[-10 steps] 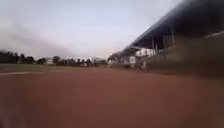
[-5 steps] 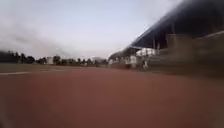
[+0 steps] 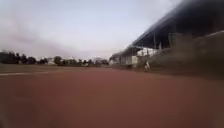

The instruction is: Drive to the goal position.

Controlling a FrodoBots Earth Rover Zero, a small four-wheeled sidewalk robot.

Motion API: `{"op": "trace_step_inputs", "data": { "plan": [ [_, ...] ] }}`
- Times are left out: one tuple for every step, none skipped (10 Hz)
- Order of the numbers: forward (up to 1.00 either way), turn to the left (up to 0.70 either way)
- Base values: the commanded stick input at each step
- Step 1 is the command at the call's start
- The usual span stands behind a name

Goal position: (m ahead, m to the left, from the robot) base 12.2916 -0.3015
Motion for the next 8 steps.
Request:
{"op": "trace_step_inputs", "data": {
  "plan": [
    [0.70, 0.00],
    [0.70, 0.00],
    [0.70, 0.00],
    [0.70, 0.00],
    [0.70, 0.00],
    [0.70, 0.00],
    [0.70, 0.00],
    [0.70, 0.00]
  ]
}}
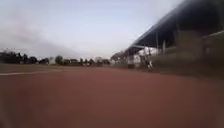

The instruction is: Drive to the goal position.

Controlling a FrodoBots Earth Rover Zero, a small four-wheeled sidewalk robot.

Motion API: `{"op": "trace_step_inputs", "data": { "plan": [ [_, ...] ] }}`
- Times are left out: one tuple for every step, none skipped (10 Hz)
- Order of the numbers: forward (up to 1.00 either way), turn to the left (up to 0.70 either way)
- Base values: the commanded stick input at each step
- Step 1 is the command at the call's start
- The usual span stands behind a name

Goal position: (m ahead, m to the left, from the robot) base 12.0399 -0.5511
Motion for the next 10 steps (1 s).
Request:
{"op": "trace_step_inputs", "data": {
  "plan": [
    [0.70, 0.00],
    [0.70, 0.00],
    [0.70, -0.08],
    [0.70, -0.23],
    [0.70, -0.30],
    [0.70, -0.34],
    [0.70, -0.33],
    [0.70, -0.28],
    [0.70, 0.00],
    [0.70, 0.00]
  ]
}}
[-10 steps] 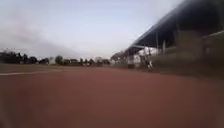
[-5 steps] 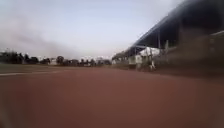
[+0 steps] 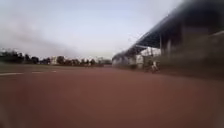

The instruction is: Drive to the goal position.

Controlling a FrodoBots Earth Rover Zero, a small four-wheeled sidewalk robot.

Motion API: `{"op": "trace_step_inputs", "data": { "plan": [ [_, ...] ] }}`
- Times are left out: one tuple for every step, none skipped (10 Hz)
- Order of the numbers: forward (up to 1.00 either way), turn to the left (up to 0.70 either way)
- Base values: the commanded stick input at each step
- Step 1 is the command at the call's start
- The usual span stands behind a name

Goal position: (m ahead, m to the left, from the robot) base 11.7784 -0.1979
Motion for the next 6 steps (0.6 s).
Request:
{"op": "trace_step_inputs", "data": {
  "plan": [
    [0.70, 0.00],
    [0.70, 0.00],
    [0.70, 0.00],
    [0.70, 0.00],
    [0.70, 0.00],
    [0.70, 0.00]
  ]
}}
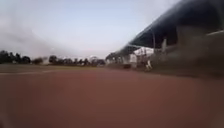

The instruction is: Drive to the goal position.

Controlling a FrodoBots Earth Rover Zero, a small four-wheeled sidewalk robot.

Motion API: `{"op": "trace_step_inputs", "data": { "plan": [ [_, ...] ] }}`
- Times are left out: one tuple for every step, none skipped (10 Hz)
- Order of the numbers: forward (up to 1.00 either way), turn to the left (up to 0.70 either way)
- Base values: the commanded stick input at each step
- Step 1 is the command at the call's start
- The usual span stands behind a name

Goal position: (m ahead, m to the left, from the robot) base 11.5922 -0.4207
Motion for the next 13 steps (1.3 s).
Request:
{"op": "trace_step_inputs", "data": {
  "plan": [
    [0.70, 0.00],
    [0.70, 0.00],
    [0.70, 0.00],
    [0.70, 0.00],
    [0.70, 0.00],
    [0.70, 0.00],
    [0.70, 0.00],
    [0.70, 0.00],
    [0.70, 0.00],
    [0.70, 0.00],
    [0.70, 0.00],
    [0.70, 0.00],
    [0.70, 0.00]
  ]
}}
